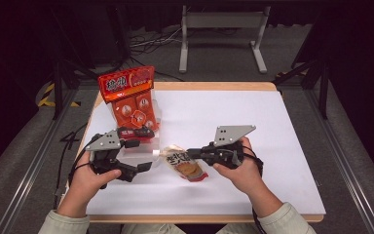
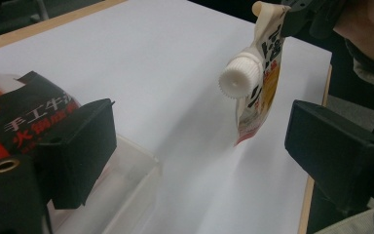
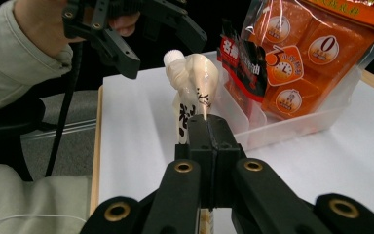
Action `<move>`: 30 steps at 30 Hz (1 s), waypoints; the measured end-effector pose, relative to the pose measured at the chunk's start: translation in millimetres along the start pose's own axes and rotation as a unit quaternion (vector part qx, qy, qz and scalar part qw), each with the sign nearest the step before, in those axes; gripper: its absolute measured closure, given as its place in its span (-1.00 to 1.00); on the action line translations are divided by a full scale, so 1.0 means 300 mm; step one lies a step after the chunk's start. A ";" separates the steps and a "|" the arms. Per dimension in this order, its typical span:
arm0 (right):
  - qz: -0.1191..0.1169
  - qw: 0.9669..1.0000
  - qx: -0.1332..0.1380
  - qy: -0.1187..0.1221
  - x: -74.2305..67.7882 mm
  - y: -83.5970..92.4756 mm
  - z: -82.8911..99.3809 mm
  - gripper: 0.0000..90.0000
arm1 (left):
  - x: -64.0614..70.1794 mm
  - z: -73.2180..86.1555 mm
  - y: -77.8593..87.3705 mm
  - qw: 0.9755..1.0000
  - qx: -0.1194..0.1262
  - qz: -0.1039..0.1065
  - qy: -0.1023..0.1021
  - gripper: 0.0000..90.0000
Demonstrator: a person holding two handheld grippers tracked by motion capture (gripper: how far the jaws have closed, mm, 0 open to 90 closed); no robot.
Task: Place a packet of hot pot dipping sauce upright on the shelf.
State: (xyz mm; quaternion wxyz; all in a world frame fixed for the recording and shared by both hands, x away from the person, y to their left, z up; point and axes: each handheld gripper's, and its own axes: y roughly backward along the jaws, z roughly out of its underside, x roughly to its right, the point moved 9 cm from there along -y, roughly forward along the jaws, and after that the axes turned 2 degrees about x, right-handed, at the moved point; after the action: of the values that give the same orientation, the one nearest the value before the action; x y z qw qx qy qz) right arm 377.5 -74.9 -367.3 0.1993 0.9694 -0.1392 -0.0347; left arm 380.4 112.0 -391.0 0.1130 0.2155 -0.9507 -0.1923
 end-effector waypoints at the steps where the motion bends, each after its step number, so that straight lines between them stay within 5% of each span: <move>1: 0.000 1.000 0.000 0.000 0.000 0.000 0.000 1.00 | 0.000 0.000 0.000 1.000 0.000 0.000 0.000 -0.74; 5: -0.002 1.000 0.016 0.008 -0.009 0.006 -0.013 1.00 | 0.024 -0.024 -0.025 0.999 0.037 0.017 -0.003 -0.76; 14: -0.008 1.000 0.021 0.011 -0.023 -0.010 -0.013 1.00 | 0.059 -0.008 -0.102 0.999 0.028 0.038 -0.007 -0.74; 30: -0.012 0.999 0.037 0.016 -0.039 -0.019 -0.022 1.00 | 0.099 0.026 -0.192 0.997 0.027 0.074 -0.023 -0.10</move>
State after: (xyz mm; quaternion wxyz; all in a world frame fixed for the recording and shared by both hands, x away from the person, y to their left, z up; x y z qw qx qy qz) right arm 368.7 -64.0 -363.5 0.1653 0.9781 -0.1252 -0.0168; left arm 373.1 53.0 -418.0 0.0993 0.1435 -0.9711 -0.1627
